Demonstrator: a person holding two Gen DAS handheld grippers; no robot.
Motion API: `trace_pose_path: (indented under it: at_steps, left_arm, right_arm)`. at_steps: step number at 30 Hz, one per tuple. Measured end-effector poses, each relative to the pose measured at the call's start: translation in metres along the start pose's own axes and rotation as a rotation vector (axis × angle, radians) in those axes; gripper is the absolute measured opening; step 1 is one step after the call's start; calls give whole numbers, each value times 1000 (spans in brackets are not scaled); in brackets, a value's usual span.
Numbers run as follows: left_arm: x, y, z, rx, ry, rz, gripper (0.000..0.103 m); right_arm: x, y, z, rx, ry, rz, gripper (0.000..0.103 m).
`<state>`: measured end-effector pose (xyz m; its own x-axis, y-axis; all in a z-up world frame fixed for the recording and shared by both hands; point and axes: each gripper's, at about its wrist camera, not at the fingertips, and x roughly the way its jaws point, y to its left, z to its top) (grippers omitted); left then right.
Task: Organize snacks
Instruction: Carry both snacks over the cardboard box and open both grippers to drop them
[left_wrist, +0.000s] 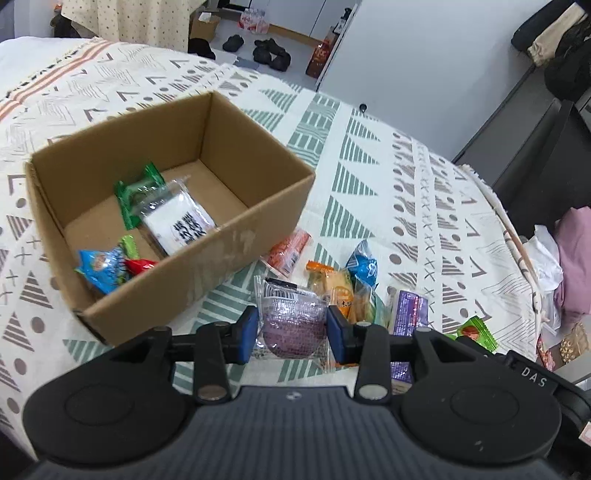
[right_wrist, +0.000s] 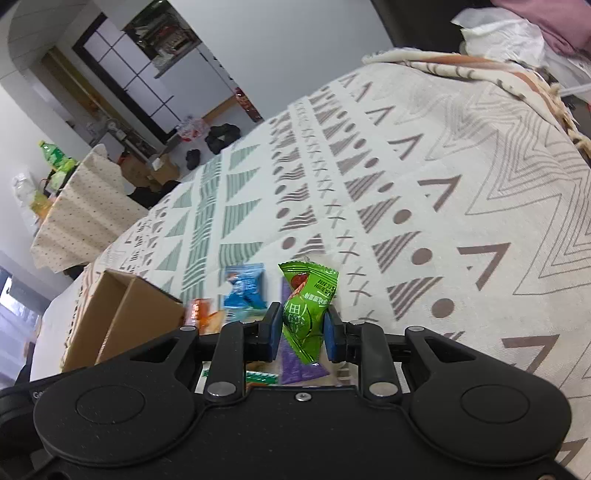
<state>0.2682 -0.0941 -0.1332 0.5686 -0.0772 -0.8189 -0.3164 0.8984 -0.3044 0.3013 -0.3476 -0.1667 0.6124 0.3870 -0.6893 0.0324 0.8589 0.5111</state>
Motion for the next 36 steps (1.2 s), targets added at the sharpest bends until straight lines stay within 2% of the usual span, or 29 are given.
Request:
trace_pose_path:
  at_steps: [19, 24, 33, 36]
  left_arm:
    - [-62, 41, 16, -24, -99, 30, 39]
    - [-71, 54, 26, -24, -125, 41, 39]
    - [-79, 79, 44, -38, -157, 64, 39]
    - [-77, 85, 48, -41, -157, 75, 39]
  right_arm:
    - [-18, 68, -9, -134, -74, 139, 23]
    - [-18, 90, -8, -160, -86, 169, 23]
    - [-19, 138, -20, -306, -89, 214, 23]
    - [-16, 149, -23, -307, -91, 232, 24]
